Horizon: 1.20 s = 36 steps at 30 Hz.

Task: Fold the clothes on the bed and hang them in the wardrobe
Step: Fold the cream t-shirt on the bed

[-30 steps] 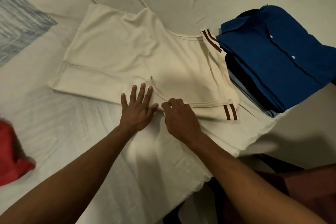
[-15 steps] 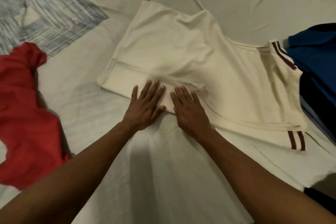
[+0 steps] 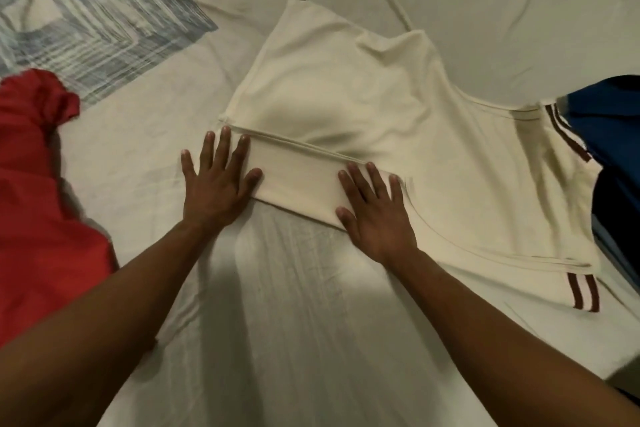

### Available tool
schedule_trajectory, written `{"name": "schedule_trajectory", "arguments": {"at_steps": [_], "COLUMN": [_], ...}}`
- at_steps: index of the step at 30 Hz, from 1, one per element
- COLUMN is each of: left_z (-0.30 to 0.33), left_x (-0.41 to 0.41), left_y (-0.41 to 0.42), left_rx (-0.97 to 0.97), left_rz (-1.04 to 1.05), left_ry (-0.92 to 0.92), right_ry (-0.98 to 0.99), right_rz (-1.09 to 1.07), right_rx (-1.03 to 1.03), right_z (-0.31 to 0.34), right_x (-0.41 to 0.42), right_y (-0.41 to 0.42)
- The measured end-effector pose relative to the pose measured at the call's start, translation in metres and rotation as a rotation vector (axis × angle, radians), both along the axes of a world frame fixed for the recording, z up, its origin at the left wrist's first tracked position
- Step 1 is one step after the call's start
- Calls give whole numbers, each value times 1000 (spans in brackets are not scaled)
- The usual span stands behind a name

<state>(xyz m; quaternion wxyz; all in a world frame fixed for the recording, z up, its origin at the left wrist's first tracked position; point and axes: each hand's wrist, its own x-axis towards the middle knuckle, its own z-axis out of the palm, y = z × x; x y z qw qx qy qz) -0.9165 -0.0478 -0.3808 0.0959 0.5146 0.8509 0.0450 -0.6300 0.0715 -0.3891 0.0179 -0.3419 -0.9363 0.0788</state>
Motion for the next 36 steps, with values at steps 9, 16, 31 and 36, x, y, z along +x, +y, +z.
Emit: {"name": "schedule_trajectory", "arguments": {"at_steps": [9,16,31,36], "left_z": [13,36,34,27], "left_x": [16,47,39,3], "left_y": [19,91,278,321], "left_rx": [51,101,-74,-80], "left_rz": [-77,-298,-336,5], "left_ry": [70,141,74,-24], "right_ry": [81,210,102,412], "right_rz": [-69,-224,-389,-479], "right_rx": [25,85,-108,-563], "right_z": [15,31,49,58], "right_x": [-10,-24,-72,-59], "right_y": [18,96,287,334]}}
